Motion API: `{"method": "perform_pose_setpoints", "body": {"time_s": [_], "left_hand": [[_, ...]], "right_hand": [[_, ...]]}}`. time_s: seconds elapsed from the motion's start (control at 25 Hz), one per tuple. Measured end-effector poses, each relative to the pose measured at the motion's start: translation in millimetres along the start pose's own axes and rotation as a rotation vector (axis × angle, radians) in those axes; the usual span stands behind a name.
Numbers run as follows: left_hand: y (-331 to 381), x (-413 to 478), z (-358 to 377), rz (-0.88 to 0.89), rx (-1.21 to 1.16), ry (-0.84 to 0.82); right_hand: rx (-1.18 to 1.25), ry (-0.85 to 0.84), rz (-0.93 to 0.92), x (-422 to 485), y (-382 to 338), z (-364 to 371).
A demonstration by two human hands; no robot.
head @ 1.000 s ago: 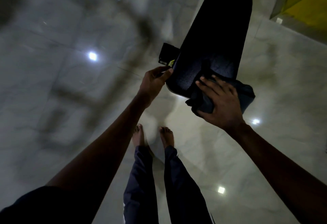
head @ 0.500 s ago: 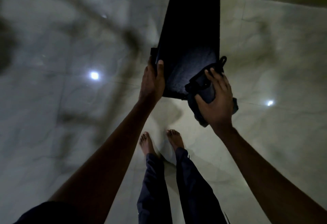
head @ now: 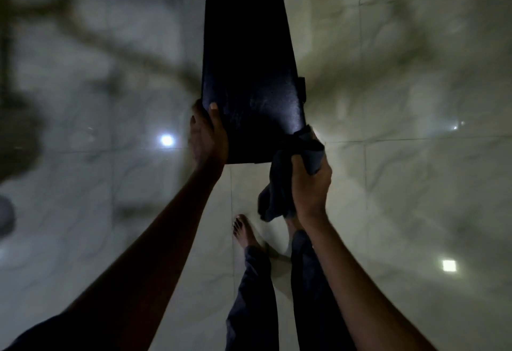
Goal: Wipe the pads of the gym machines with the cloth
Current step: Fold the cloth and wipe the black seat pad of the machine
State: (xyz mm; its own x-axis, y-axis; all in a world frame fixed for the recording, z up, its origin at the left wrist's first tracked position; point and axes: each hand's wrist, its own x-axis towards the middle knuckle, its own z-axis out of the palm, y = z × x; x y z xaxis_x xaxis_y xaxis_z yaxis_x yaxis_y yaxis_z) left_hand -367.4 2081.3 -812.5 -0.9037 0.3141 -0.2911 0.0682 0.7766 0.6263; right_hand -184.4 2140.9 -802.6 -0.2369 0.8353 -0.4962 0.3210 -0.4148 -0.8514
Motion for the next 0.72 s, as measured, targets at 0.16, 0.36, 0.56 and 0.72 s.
{"method": "perform_pose_setpoints", "body": {"time_s": [0.16,0.36,0.56,0.72], "left_hand": [[-1.7,0.5,-4.1,-0.004,0.048,-0.011],[0.4,-1.3,1.1,-0.014,0.087,0.037],[0.7,-2.3,-8.1,-0.037,0.000,-0.038],[-7.2,4.1,-16.8,-0.098,-0.189,-0.175]], "right_hand": [[0.100,0.011,0.076,19.4,-5.6,5.2],[0.074,-0.228,0.130,88.9,-49.4,-11.4],[0.108,-0.176,0.124,50.3,-23.0,-10.6],[0.185,-0.010,0.104,24.4,-5.2,3.2]]}}
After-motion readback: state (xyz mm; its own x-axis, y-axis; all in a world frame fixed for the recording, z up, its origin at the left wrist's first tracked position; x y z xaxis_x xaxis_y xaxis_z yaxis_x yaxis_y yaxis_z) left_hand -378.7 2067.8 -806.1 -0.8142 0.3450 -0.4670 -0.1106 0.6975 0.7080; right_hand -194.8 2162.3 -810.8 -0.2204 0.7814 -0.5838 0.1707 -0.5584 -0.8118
